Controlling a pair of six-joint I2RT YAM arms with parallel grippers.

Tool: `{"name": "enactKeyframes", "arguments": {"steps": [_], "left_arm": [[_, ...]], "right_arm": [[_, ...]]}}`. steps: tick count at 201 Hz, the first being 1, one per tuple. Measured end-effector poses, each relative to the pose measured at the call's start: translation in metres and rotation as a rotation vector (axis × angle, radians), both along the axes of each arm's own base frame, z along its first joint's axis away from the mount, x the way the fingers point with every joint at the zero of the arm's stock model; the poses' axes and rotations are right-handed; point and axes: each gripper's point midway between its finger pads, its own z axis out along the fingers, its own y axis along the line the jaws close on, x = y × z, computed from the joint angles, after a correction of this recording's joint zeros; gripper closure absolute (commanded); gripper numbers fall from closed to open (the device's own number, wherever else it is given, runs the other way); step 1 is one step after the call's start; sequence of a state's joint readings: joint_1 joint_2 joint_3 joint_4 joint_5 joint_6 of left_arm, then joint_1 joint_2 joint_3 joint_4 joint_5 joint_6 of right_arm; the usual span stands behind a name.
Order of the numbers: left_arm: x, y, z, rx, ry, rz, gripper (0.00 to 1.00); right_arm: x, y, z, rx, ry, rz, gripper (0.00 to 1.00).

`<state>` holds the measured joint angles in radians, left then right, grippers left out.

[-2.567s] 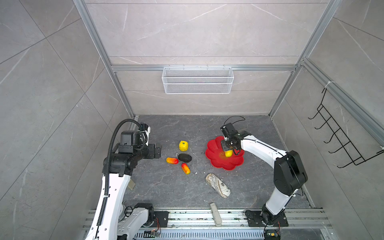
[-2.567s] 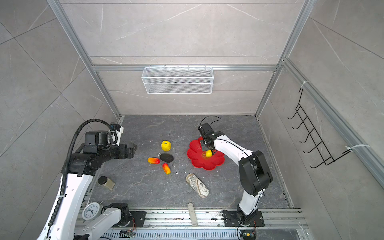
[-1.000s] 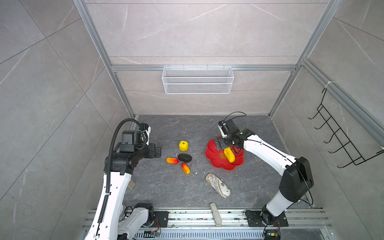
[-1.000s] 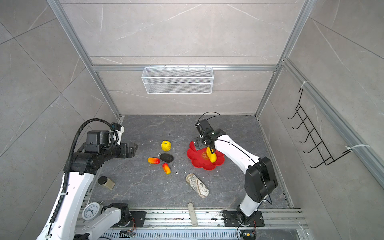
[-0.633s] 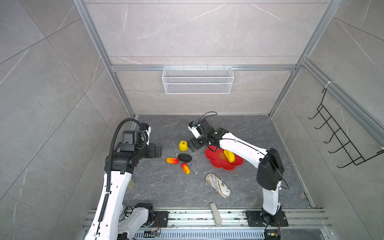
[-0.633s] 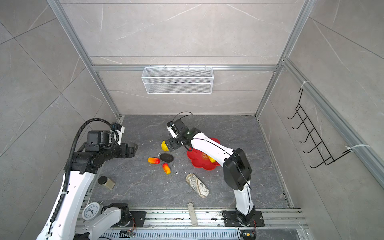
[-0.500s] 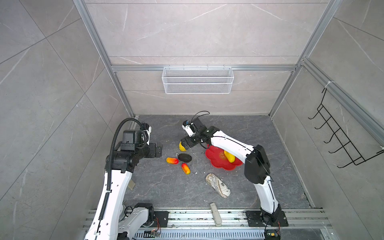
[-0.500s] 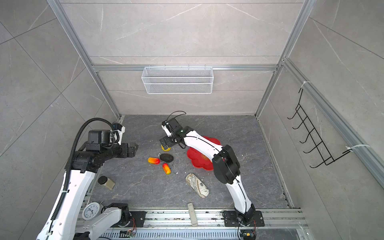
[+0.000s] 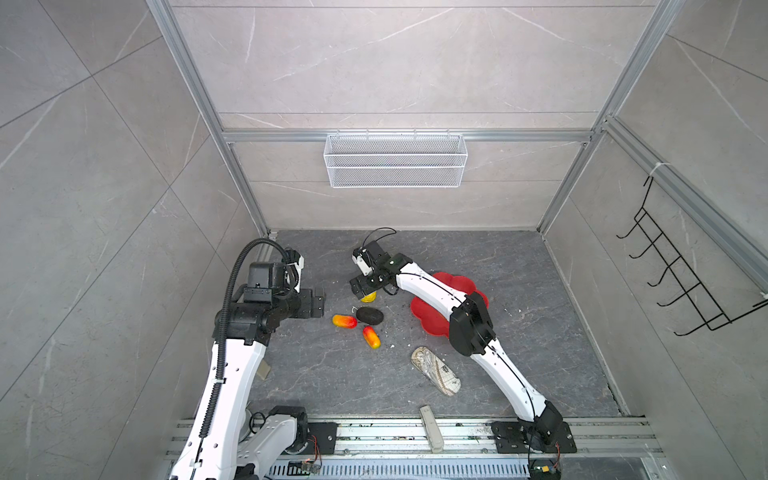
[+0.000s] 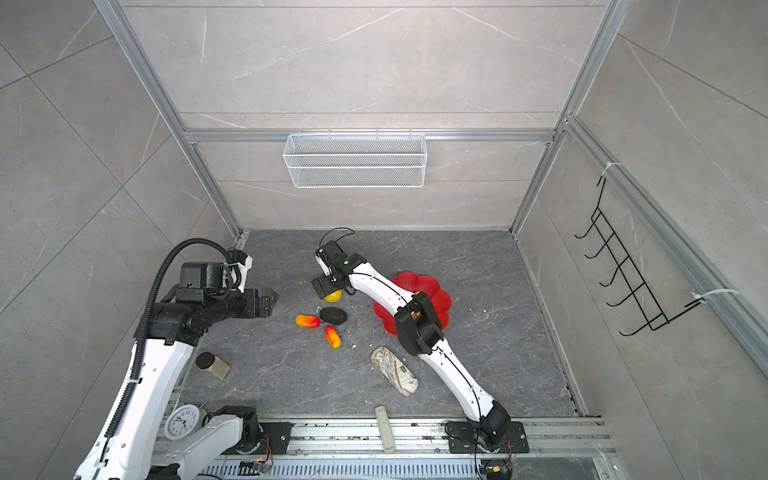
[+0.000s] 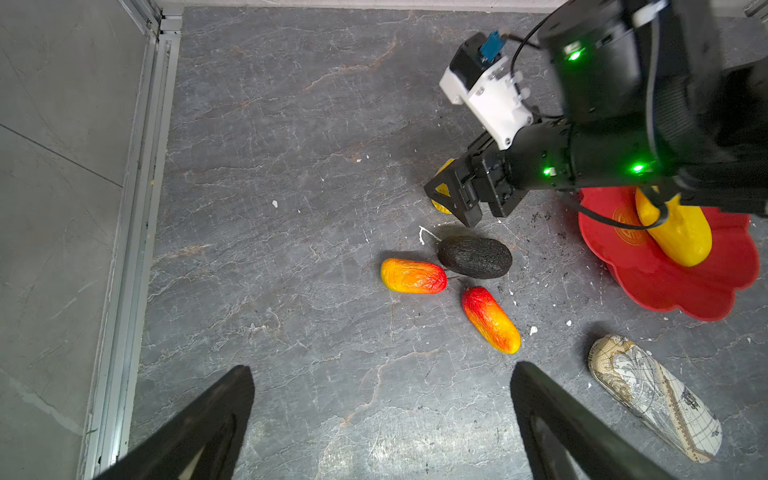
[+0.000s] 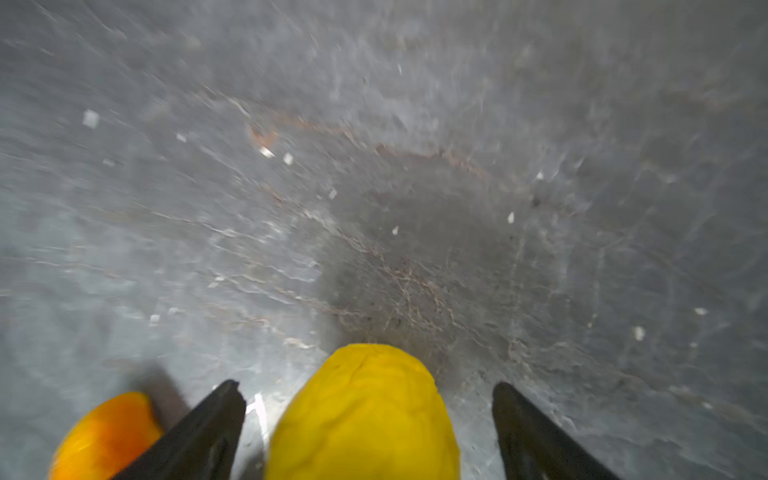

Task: Place and organize the fake fruits in the fruit bowl
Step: 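Reach the right gripper to the yellow lemon and grasp it, then carry the yellow lemon into the red bowl and release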

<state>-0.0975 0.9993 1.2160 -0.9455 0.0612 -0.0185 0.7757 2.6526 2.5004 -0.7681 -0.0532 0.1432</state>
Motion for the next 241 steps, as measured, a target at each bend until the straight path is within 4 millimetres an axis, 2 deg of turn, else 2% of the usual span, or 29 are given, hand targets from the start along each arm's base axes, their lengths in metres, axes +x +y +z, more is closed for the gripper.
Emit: {"name": "enactKeyframes", "arguments": {"steps": [22, 44, 65, 88, 107, 132, 159, 170, 185, 201, 219, 241], "left_arm": [[0.000, 0.000, 0.000, 0.000, -0.002, 0.000, 0.00], [-0.001, 0.000, 0.001, 0.000, -0.005, 0.000, 0.00], [-0.001, 0.001, 0.002, 0.001, -0.009, 0.002, 0.00], [-0.002, 0.001, 0.003, 0.001, -0.012, 0.002, 0.00], [-0.002, 0.001, 0.003, 0.001, -0.012, 0.002, 0.00], [-0.001, 0.000, 0.003, 0.001, -0.014, 0.001, 0.00], [-0.001, 0.000, 0.002, 0.001, -0.013, 0.001, 0.00], [-0.001, 0.001, 0.001, 0.001, -0.010, 0.001, 0.00], [-0.001, 0.000, 0.000, 0.001, -0.010, 0.001, 0.00], [-0.001, 0.001, 0.000, 0.001, -0.011, 0.002, 0.00], [-0.001, 0.000, 0.000, 0.000, -0.010, 0.000, 0.00], [-0.001, 0.000, 0.000, -0.001, -0.010, -0.001, 0.00]], "right_arm": [[-0.004, -0.005, -0.015, -0.035, 0.028, -0.005, 0.22], [-0.003, -0.006, -0.015, -0.039, 0.024, -0.008, 0.35], [-0.002, -0.007, -0.015, -0.040, 0.017, -0.014, 0.40], [-0.004, -0.011, -0.010, -0.053, 0.011, -0.014, 0.51], [-0.006, -0.016, 0.007, -0.061, -0.009, -0.011, 0.51], [-0.013, -0.033, 0.054, -0.066, -0.073, -0.006, 0.52], [-0.029, -0.070, 0.111, -0.043, -0.150, -0.028, 0.54], [-0.033, -0.092, 0.127, -0.033, -0.176, -0.058, 0.54], [-0.036, -0.128, 0.136, -0.036, -0.195, -0.110, 0.54], [-0.037, -0.169, 0.131, -0.059, -0.195, -0.178, 0.55], [-0.041, -0.214, 0.109, -0.110, -0.163, -0.255, 0.55], [-0.047, -0.244, 0.076, -0.161, -0.108, -0.306, 0.55]]}}
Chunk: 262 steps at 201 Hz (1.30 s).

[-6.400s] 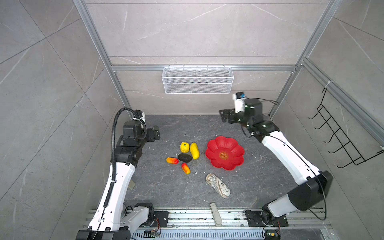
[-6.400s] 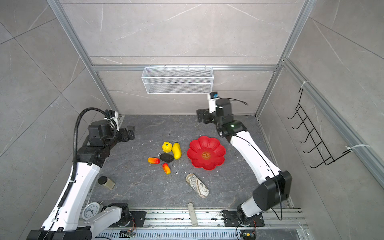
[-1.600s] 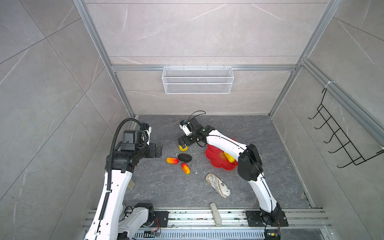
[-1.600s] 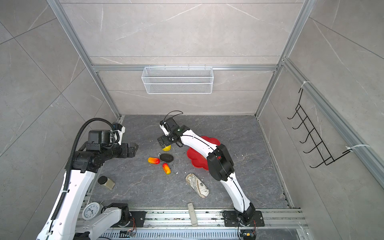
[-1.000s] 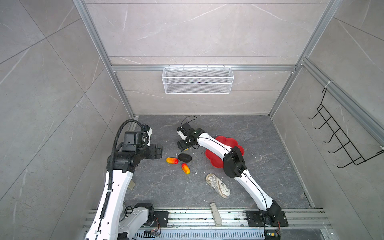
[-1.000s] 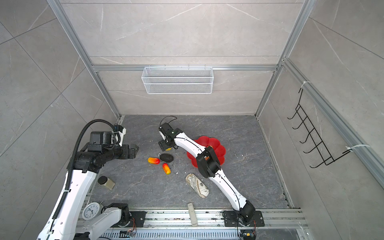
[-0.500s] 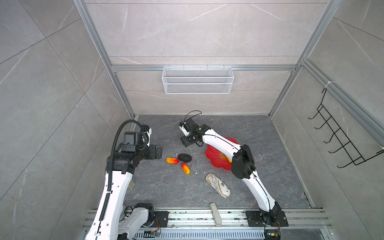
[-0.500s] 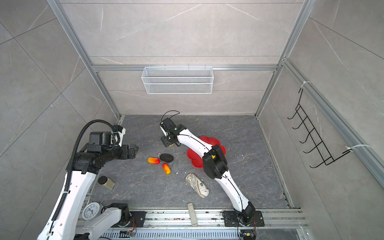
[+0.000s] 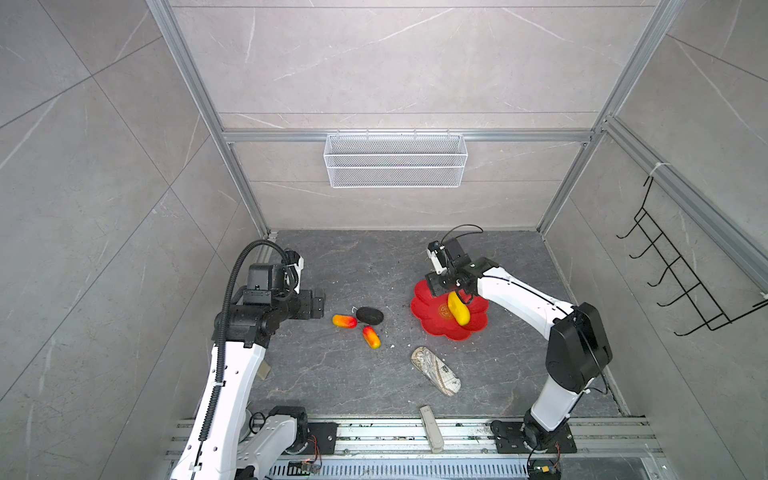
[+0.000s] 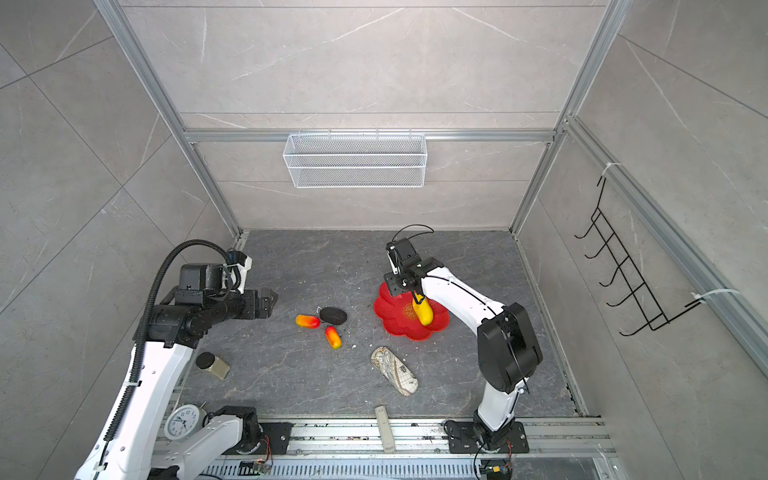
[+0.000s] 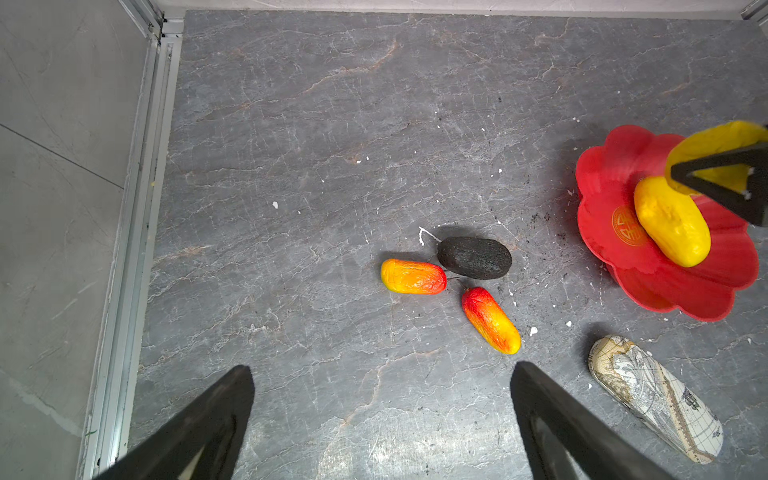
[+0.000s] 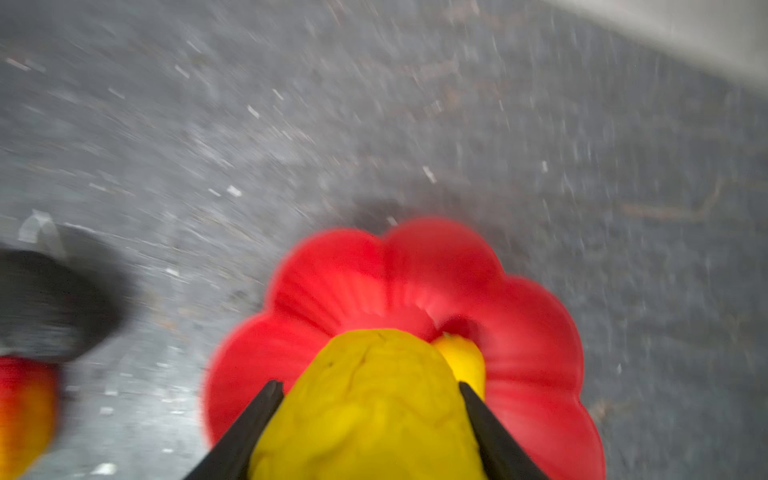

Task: Place and organize the fake fruits in the fruit bowl
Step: 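Carry the yellow lemon into the red bowl and release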

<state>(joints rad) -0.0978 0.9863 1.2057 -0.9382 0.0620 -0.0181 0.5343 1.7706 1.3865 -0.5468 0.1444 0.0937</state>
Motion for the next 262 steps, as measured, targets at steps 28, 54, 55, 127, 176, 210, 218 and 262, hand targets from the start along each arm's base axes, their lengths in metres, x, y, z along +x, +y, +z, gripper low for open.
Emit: {"name": "enactKeyframes", "arguments": {"steps": [28, 54, 55, 127, 176, 210, 218, 262], "left_arm": [[0.000, 0.000, 0.000, 0.000, 0.001, 0.000, 0.00], [0.000, 0.000, -0.001, -0.001, 0.002, 0.000, 0.00], [0.000, 0.000, -0.001, -0.001, 0.002, 0.000, 0.00], [0.000, 0.000, -0.001, -0.001, 0.003, -0.001, 0.00], [0.000, 0.000, -0.001, -0.001, 0.002, -0.001, 0.00], [0.000, 0.000, 0.000, -0.001, 0.002, -0.001, 0.00], [0.000, 0.000, 0.000, -0.001, 0.002, -0.001, 0.00], [-0.001, 0.000, 0.001, -0.001, -0.003, -0.001, 0.00]], "right_arm": [[-0.006, -0.013, -0.026, -0.015, 0.044, -0.028, 0.55], [0.002, -0.005, -0.037, 0.010, 0.045, -0.027, 0.55], [0.002, -0.005, -0.038, 0.010, 0.045, -0.027, 0.55], [0.009, 0.002, -0.079, -0.003, 0.093, -0.024, 0.52], [0.010, 0.000, -0.086, -0.009, 0.103, -0.029, 0.39], [0.012, -0.001, -0.084, -0.012, 0.098, -0.028, 0.28], [0.013, 0.000, -0.082, -0.012, 0.095, -0.026, 0.23], [0.023, 0.006, -0.062, -0.005, 0.056, -0.003, 0.03]]}}
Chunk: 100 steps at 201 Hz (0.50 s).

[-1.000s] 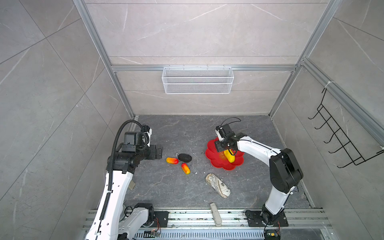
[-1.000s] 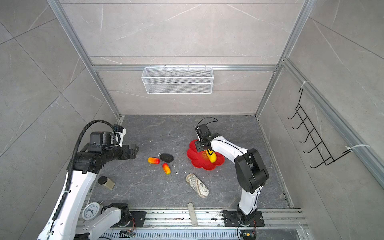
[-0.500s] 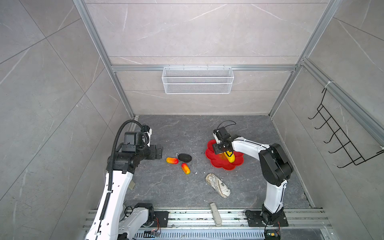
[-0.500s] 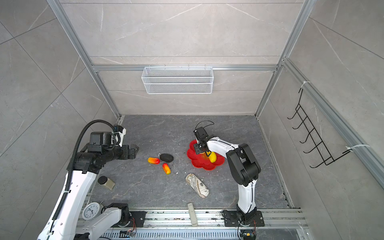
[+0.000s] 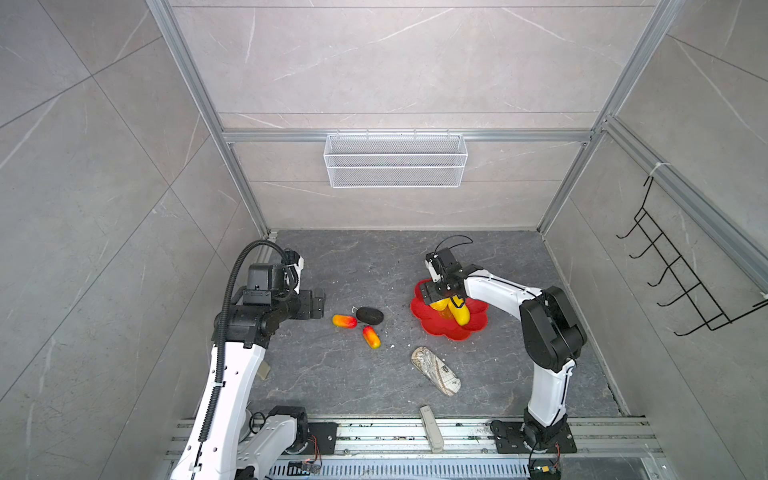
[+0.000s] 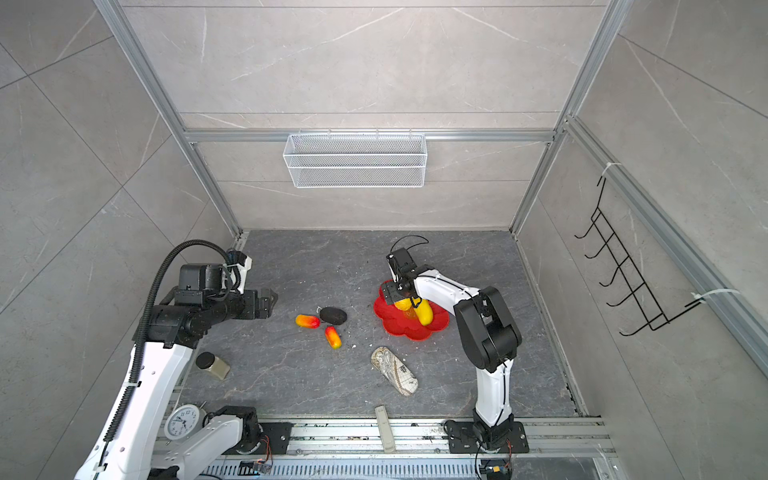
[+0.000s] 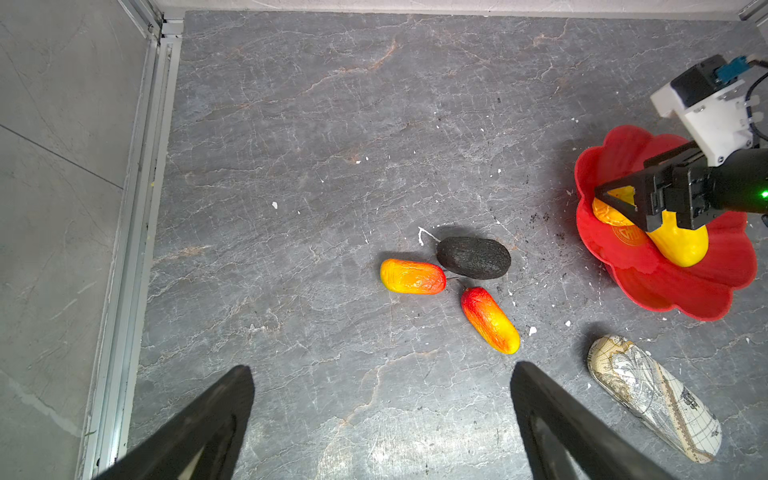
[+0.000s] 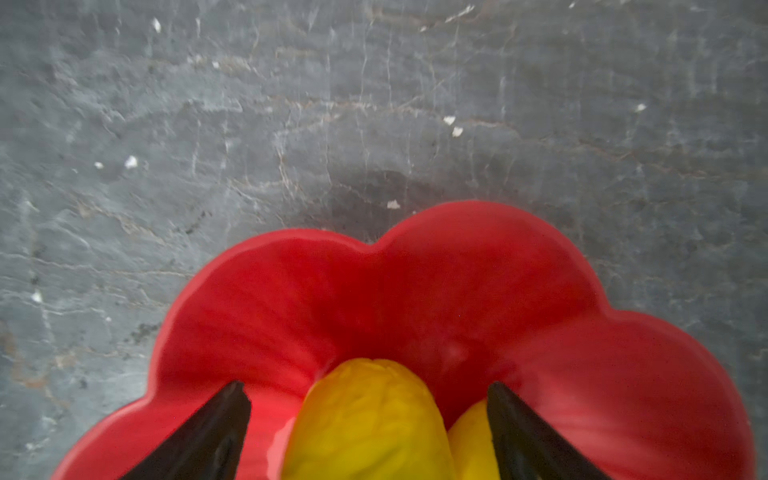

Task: Place and organize the fake fruits in the fruit bowl
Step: 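Carry the yellow lemon into the red bowl and release, then reach the right gripper to the dark avocado and grasp it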

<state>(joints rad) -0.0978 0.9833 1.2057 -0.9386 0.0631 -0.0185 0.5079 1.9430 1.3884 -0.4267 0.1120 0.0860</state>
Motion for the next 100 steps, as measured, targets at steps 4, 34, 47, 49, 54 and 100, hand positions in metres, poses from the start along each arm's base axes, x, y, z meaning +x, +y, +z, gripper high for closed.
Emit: {"name": "enactKeyframes", "arguments": {"steps": [4, 34, 47, 49, 54, 100], "left_arm": [[0.000, 0.000, 0.000, 0.000, 0.000, 0.000, 0.00], [-0.001, 0.000, 0.001, 0.000, -0.005, 0.000, 0.00], [-0.001, 0.000, 0.002, 0.000, -0.006, 0.000, 0.00], [-0.001, 0.000, 0.002, 0.000, -0.007, 0.000, 0.00], [-0.001, 0.000, 0.002, 0.000, -0.007, 0.000, 0.00], [-0.002, 0.000, 0.002, -0.001, -0.009, 0.000, 0.00]], "right_arm": [[0.000, 0.000, 0.002, 0.000, -0.003, 0.004, 0.03], [-0.002, 0.001, 0.022, 0.000, -0.022, 0.022, 0.01], [-0.004, 0.005, 0.034, 0.002, -0.043, 0.048, 0.01], [-0.004, 0.006, 0.036, 0.002, -0.047, 0.053, 0.01], [-0.007, 0.012, 0.043, 0.004, -0.060, 0.076, 0.01], [-0.061, 0.115, 0.085, 0.077, -0.134, 0.393, 0.01]]}}
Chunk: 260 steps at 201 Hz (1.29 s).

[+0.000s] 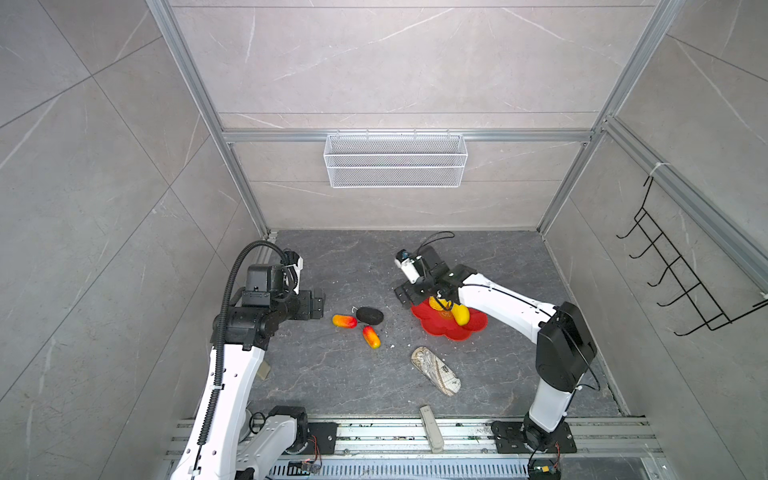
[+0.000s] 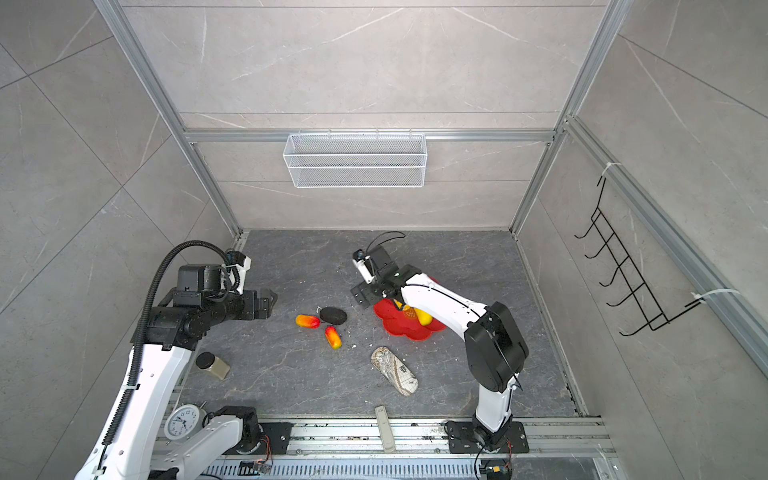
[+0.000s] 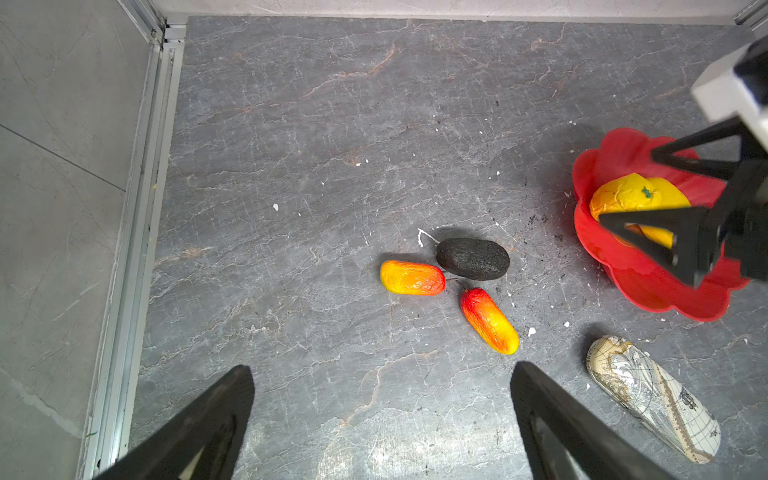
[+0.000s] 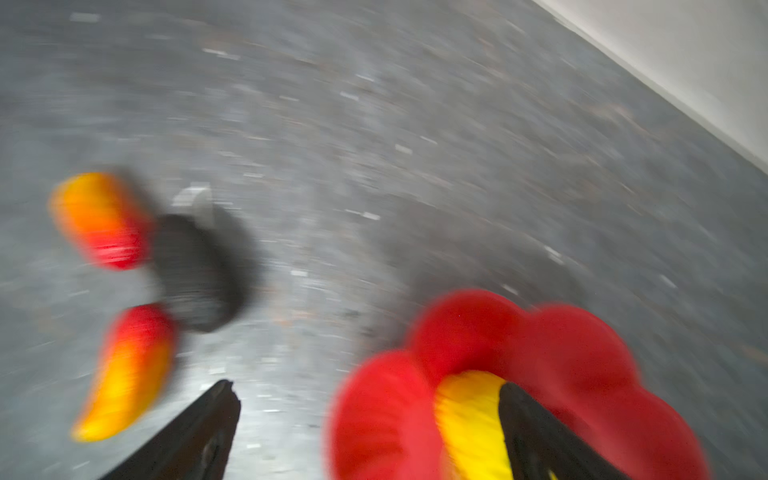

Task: Place and organize the fake fruits in the fruit bowl
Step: 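Reach the right gripper to the dark avocado and grasp it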

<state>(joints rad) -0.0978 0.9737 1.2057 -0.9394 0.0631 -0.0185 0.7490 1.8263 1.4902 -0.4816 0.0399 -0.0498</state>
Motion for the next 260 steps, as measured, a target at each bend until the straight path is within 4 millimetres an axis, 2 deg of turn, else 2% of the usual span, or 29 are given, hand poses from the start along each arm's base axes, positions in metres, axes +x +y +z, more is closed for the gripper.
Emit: {"name": "enactKeyframes", "arguments": {"steps": [18, 34, 50, 69, 92, 116, 171, 234, 260], "left_arm": [[0.000, 0.000, 0.000, 0.000, 0.000, 0.000, 0.00], [-0.001, 0.000, 0.000, 0.000, 0.002, 0.000, 0.00], [-0.001, 0.000, 0.000, -0.001, 0.002, -0.001, 0.00], [-0.001, -0.002, 0.000, -0.008, 0.002, -0.008, 0.00], [-0.001, -0.003, 0.000, -0.014, 0.002, -0.013, 0.00], [-0.001, -0.003, 0.000, -0.014, 0.002, -0.013, 0.00], [-0.002, -0.003, 0.000, -0.014, 0.001, -0.014, 0.00], [-0.005, -0.003, 0.000, -0.014, -0.006, -0.013, 0.00], [-0.006, -0.003, 0.000, -0.014, -0.007, -0.013, 0.00]], "right_arm": [[-0.023, 0.038, 0.006, 0.028, 0.002, 0.112, 0.01], [-0.029, 0.060, 0.003, 0.044, 0.014, 0.167, 0.02], [-0.029, 0.077, -0.010, 0.045, 0.039, 0.194, 0.07], [-0.028, 0.090, -0.036, 0.027, 0.082, 0.212, 0.14], [-0.031, 0.095, -0.067, -0.001, 0.137, 0.217, 0.19], [-0.033, 0.096, -0.084, -0.020, 0.174, 0.214, 0.24], [-0.023, 0.108, -0.089, -0.008, 0.172, 0.202, 0.34], [-0.012, 0.112, -0.109, -0.040, 0.172, 0.173, 0.46], [-0.010, 0.112, -0.109, -0.045, 0.166, 0.162, 0.66]]}}
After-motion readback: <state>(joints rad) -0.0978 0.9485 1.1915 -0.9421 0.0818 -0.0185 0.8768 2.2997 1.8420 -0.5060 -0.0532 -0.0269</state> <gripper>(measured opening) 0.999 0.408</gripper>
